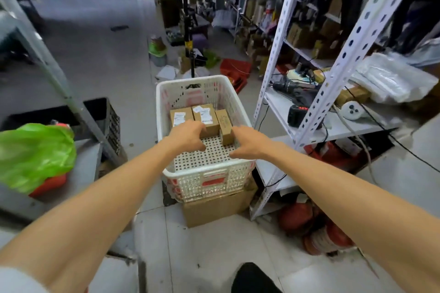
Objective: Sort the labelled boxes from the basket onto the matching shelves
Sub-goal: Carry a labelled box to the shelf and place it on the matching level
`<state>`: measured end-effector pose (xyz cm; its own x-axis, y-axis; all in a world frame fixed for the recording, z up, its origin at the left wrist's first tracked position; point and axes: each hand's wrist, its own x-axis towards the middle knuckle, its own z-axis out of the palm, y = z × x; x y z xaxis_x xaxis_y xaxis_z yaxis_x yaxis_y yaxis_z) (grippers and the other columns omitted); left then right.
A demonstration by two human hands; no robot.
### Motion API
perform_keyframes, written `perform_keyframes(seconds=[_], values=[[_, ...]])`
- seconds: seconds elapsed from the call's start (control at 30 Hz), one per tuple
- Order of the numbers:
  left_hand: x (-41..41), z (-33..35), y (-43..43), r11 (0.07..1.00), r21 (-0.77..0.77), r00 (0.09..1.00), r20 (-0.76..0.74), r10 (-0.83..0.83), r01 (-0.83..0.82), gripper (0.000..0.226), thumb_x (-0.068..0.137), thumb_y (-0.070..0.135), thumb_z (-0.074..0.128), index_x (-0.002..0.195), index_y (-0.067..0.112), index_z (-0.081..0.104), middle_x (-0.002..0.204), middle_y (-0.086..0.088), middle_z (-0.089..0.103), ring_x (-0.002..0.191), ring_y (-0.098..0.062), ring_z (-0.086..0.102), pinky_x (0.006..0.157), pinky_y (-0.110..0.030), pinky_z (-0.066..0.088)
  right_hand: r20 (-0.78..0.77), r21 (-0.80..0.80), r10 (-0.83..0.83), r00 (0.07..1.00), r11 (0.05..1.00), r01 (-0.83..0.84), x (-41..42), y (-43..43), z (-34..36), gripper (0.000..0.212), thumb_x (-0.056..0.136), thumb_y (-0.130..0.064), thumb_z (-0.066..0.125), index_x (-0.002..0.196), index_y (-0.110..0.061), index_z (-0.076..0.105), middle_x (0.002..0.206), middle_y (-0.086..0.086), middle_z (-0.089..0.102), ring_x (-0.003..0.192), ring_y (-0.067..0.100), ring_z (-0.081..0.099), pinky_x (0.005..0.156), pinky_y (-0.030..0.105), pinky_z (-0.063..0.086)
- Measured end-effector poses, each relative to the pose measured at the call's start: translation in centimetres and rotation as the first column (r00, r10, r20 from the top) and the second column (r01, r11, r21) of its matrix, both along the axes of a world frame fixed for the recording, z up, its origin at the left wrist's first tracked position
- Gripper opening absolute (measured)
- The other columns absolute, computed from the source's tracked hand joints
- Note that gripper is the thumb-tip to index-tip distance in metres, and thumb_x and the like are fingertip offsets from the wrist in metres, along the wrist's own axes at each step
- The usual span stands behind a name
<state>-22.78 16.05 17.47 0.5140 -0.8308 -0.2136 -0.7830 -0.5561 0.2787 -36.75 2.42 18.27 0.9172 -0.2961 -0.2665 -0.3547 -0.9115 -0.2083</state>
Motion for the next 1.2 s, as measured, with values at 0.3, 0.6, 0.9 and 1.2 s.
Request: perform_keyframes(seconds=[0.3, 0.6, 0.9, 1.2], values=[[4.6, -2.4, -2.2, 0.991, 0.051, 0.991, -0.053, 0.122, -0.12, 0.045, 0.079, 0.028, 0.075, 0.119, 0.015, 0.058, 0.116, -0.003, 0.064, 0.102, -0.022, 0.06, 0.079, -0.034, 0.052, -0.051, 0.101, 0.031, 0.998, 0.995, -0.026, 7.4, -4.6, -3.6, 0.043, 0.082, -0.038, 0.069, 0.106, -0.011, 0.046, 0.108, 0.007, 0.051, 0.093, 0.023, 0.05, 0.069, 0.033, 0.042], [9.4, -4.1, -8.3, 0.97, 0.097, 0.963, -0.133, 0.234, -0.222, 0.044, 0.081, 0.027, 0.074, 0.121, 0.015, 0.057, 0.12, -0.002, 0.062, 0.105, -0.019, 0.059, 0.078, -0.03, 0.049, -0.098, 0.195, 0.073, 0.992, 0.979, -0.053, 14.3, -11.8, -6.5, 0.055, 0.082, -0.033, 0.07, 0.124, -0.004, 0.048, 0.117, 0.009, 0.057, 0.1, 0.024, 0.058, 0.085, 0.035, 0.052], [15.8, -10.0, -12.3, 0.956, 0.209, 0.93, -0.264, 0.256, -0.204, 0.046, 0.08, 0.024, 0.074, 0.122, 0.014, 0.058, 0.122, -0.003, 0.062, 0.106, -0.02, 0.06, 0.096, -0.039, 0.05, -0.23, 0.231, 0.0, 0.973, 0.971, 0.055, 20.3, -15.9, -11.5, 0.061, 0.084, -0.029, 0.067, 0.133, -0.004, 0.042, 0.13, 0.013, 0.052, 0.112, 0.026, 0.055, 0.097, 0.038, 0.05], [26.3, -17.4, -16.4, 0.961, 0.268, 0.937, -0.311, 0.158, -0.073, 0.031, 0.083, 0.028, 0.068, 0.109, 0.015, 0.061, 0.11, -0.003, 0.062, 0.099, -0.021, 0.059, 0.085, -0.036, 0.052, -0.318, 0.222, -0.208, 0.925, 0.932, 0.286, 28.7, -18.1, -17.9, 0.074, 0.087, -0.025, 0.065, 0.146, -0.002, 0.027, 0.152, 0.019, 0.029, 0.139, 0.033, 0.032, 0.115, 0.041, 0.031]])
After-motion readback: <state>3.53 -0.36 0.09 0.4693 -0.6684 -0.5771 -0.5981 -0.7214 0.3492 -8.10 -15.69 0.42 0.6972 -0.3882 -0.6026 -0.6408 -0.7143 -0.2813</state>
